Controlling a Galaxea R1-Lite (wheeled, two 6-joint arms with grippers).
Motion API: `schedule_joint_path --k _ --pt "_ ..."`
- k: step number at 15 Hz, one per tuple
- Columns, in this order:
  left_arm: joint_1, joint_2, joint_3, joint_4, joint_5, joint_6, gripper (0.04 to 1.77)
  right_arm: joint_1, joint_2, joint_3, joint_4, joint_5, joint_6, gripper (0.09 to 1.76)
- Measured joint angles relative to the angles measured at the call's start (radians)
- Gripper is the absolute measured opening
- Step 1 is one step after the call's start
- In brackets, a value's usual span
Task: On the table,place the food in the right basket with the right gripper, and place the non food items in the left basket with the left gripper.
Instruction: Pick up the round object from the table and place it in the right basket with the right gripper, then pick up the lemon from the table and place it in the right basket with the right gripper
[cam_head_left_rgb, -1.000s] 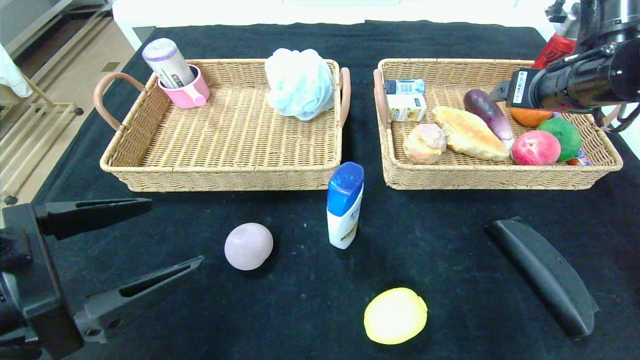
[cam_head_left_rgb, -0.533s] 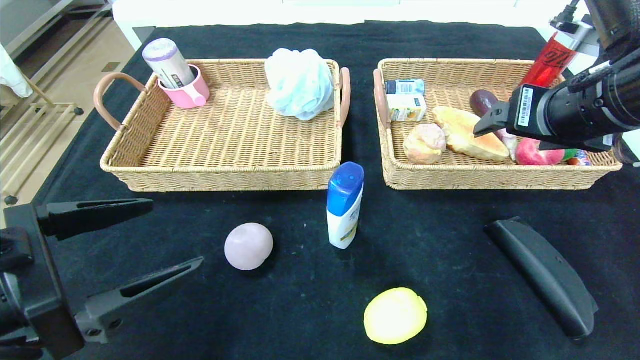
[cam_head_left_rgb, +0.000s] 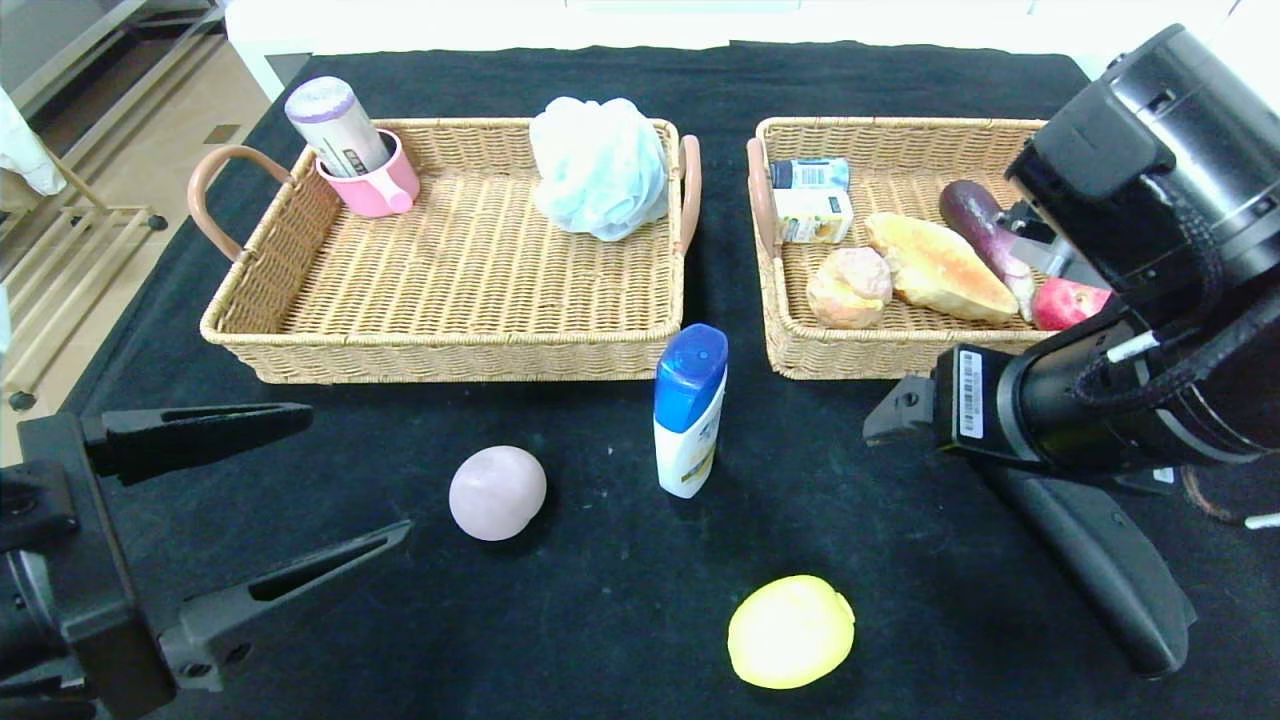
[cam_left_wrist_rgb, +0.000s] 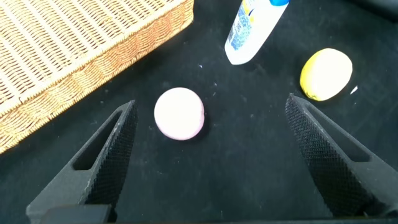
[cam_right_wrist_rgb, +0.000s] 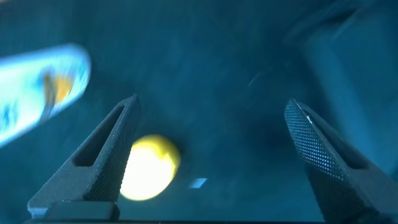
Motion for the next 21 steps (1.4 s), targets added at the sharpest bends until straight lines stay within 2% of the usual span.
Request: schedule_joint_path --k 5,9,12,15,21 --pt "0.002 0.001 0.000 -0.002 0.001 0.000 1.72 0.111 0.026 0.024 0.000 0.066 0.123 1.70" --pt "0.001 0.000 0.000 -0.001 0.000 0.000 1.72 0.133 0.073 0.028 0.001 0.144 0.194 1.70" --pt "0.000 0.001 0.000 0.000 0.000 0.000 1.72 0.137 0.097 0.027 0.001 0.159 0.204 1.70" --pt "0.000 0.002 0.002 0.001 0.000 0.000 1.72 0.140 0.107 0.027 0.004 0.212 0.275 1.70" --pt "0.000 0.004 0.004 -0.001 0.001 0.001 1.72 0.169 0.137 0.036 0.005 0.213 0.320 1.70"
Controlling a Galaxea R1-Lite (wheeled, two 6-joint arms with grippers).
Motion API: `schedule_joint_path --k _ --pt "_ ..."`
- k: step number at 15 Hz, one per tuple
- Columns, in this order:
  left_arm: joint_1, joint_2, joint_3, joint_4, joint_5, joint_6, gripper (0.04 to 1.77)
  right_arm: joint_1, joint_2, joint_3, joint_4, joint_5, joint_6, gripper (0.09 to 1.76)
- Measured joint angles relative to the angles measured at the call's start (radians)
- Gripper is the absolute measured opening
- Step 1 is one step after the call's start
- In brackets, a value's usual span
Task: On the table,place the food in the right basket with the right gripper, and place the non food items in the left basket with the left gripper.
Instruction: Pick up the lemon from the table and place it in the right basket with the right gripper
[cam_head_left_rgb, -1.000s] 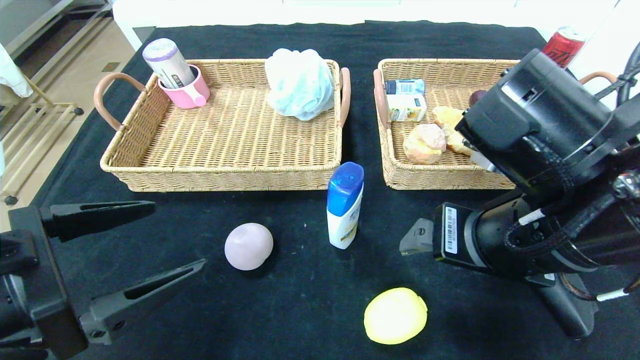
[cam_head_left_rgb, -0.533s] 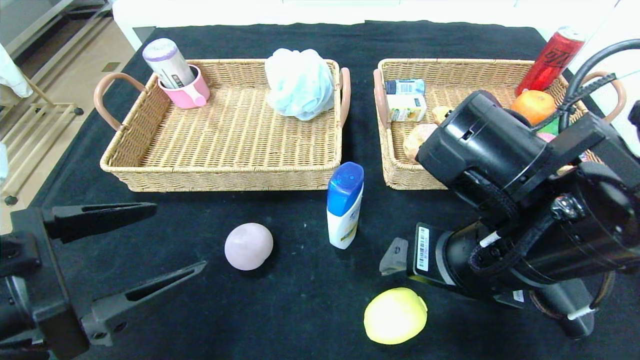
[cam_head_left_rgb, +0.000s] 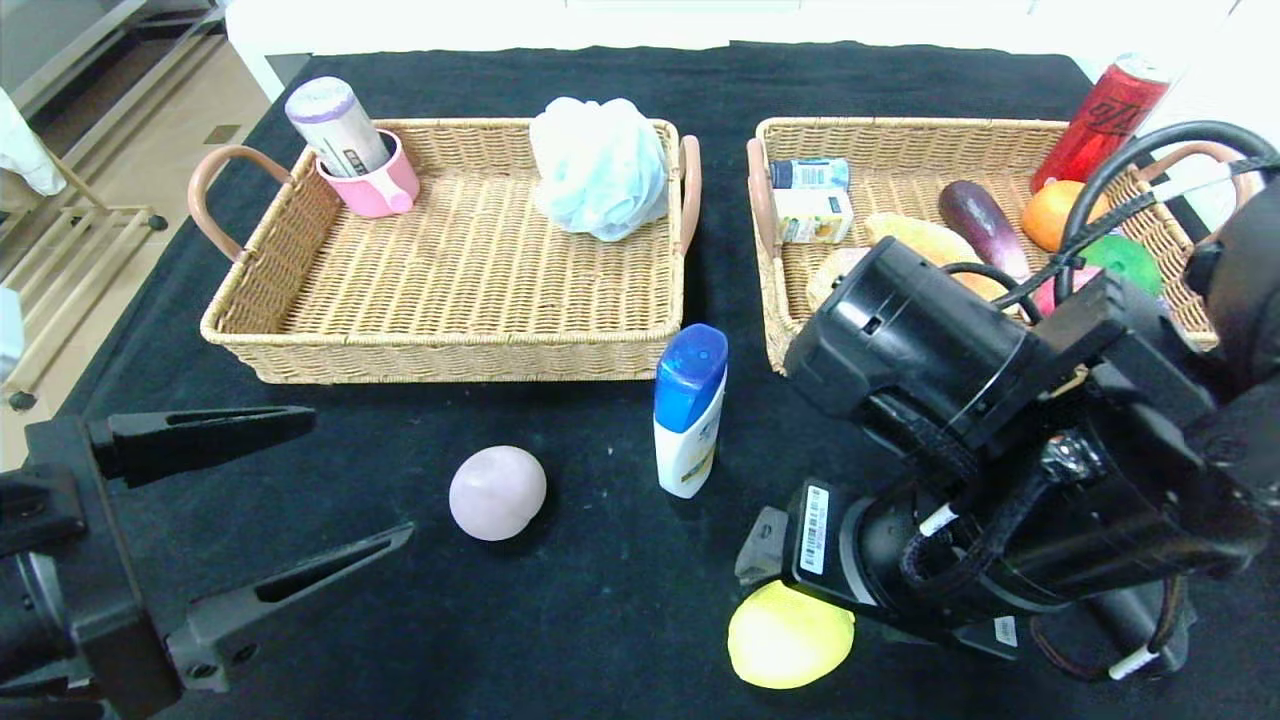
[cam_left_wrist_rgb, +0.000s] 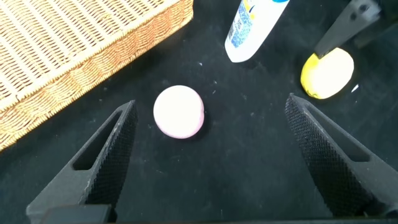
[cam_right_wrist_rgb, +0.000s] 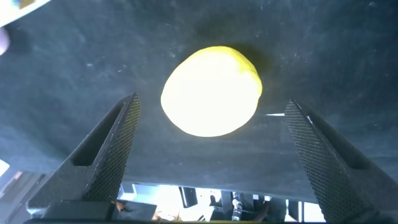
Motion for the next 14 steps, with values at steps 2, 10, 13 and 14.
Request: schedule_joint_path --k 2,10,13,14 --pt "0.001 0.000 0.001 -0.001 0.000 0.000 1.72 -0.008 0.023 0.002 -0.002 0.003 0.024 1.70" --pt "0.001 0.000 0.000 -0.002 0.000 0.000 1.72 -0.025 0.059 -0.015 -0.005 0.030 0.042 1.70" --pt "0.001 0.000 0.001 -0.002 0.000 0.001 1.72 -0.026 0.066 -0.022 -0.004 0.030 0.042 1.71" --pt "0.001 0.000 0.001 -0.002 0.000 0.000 1.72 -0.026 0.072 -0.023 -0.004 0.031 0.042 1.71"
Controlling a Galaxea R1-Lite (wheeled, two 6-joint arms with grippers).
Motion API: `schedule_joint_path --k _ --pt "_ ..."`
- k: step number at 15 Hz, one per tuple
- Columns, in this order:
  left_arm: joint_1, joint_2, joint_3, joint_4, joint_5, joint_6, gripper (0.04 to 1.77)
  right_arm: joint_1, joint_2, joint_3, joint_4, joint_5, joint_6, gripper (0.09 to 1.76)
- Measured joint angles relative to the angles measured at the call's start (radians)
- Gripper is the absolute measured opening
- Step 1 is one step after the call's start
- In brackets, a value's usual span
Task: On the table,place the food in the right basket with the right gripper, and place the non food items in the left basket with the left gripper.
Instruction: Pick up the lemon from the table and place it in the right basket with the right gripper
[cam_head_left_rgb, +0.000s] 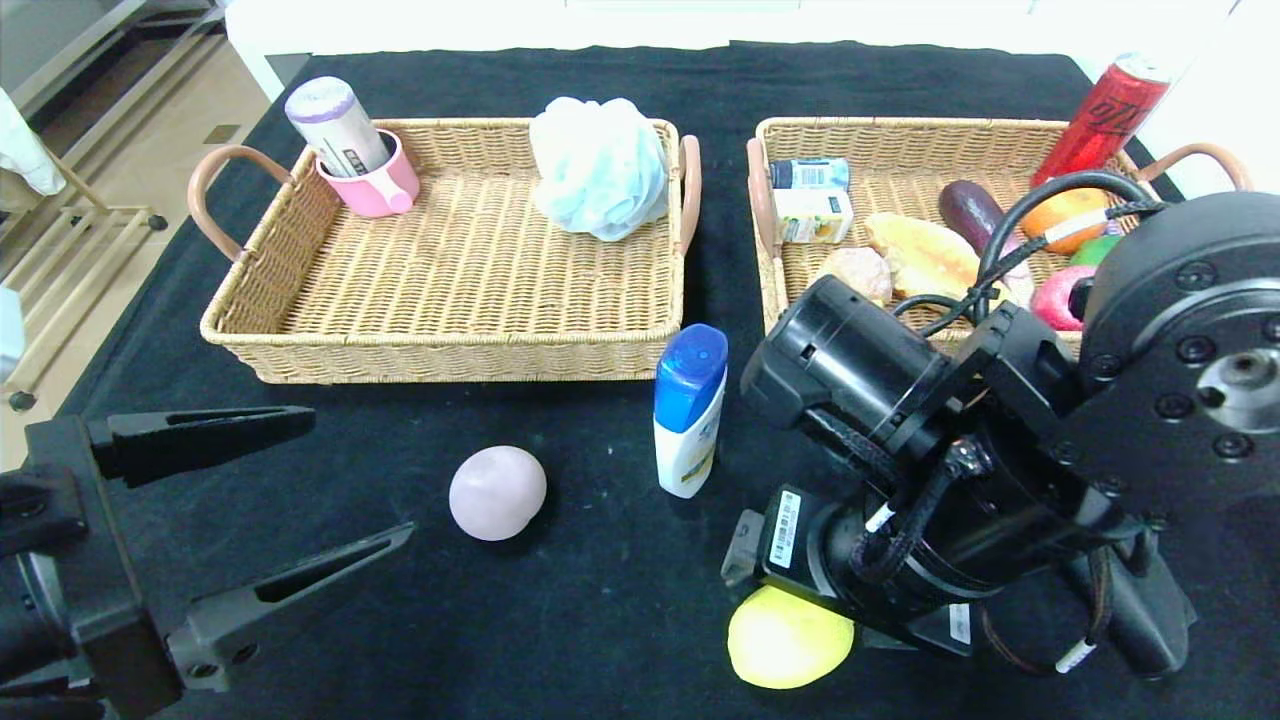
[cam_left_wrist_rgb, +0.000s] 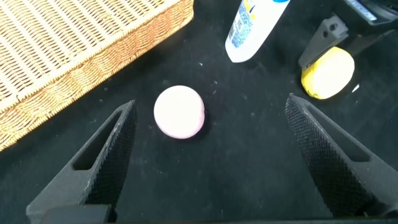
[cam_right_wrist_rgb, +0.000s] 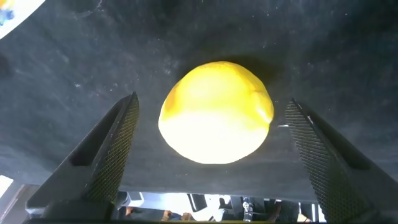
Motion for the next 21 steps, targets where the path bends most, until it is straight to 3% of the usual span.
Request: schedule_joint_path --k 18,21 --pt "0.000 -0.006 0.000 -0.001 0.000 0.003 1.72 0.010 0.040 -0.007 0.000 -0.002 0.004 1.71" --pt "0.000 -0.006 -0.001 -0.001 0.000 0.003 1.72 0.010 0.041 -0.007 0.000 -0.002 0.004 1.26"
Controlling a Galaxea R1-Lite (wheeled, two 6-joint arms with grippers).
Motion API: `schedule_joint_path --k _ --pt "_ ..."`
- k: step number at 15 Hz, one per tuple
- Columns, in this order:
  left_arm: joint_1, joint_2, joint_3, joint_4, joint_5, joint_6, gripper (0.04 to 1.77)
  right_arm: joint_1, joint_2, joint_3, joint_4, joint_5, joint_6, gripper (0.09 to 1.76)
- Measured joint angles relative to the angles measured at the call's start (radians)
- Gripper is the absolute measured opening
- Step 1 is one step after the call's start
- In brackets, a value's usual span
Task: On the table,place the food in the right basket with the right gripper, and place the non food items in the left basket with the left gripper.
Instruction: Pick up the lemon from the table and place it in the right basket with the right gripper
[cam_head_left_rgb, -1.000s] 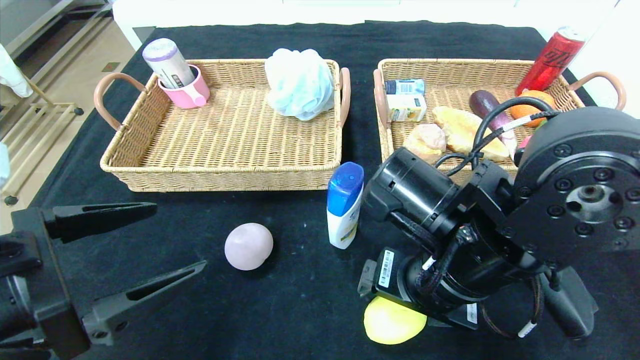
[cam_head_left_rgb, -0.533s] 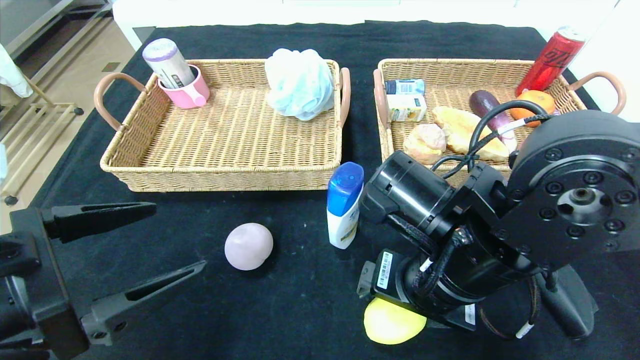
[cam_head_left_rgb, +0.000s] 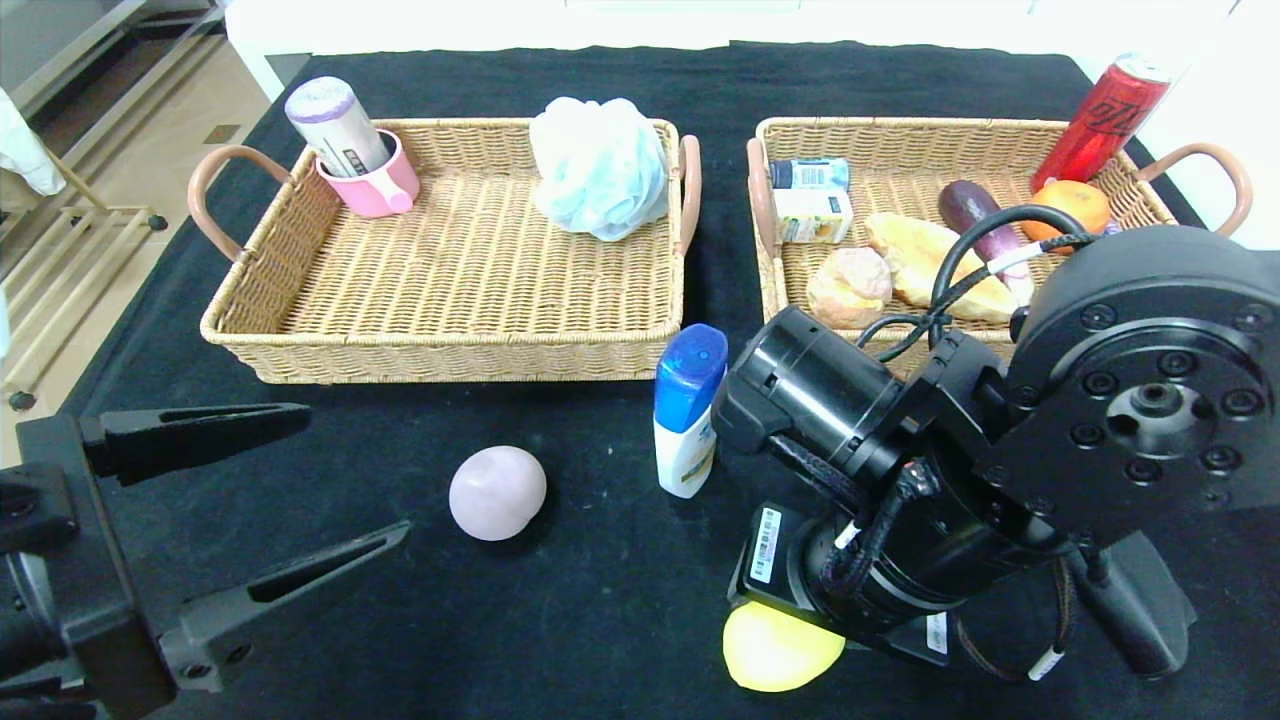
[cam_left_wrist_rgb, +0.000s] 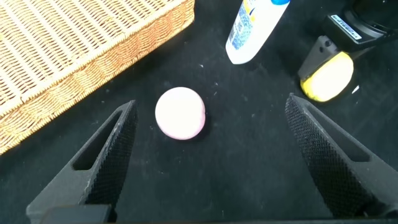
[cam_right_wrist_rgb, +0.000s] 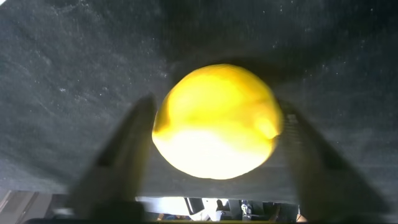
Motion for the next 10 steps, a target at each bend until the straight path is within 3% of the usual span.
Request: schedule_joint_path --k 2,10 --pt "0.000 0.000 0.000 0.000 0.000 0.000 1.72 -0.002 0.001 0.000 0.000 0.000 0.000 1.14" --pt "0.000 -0.001 0.001 0.001 0.000 0.000 1.72 -0.004 0.004 0.000 0.001 0.001 0.003 1.10"
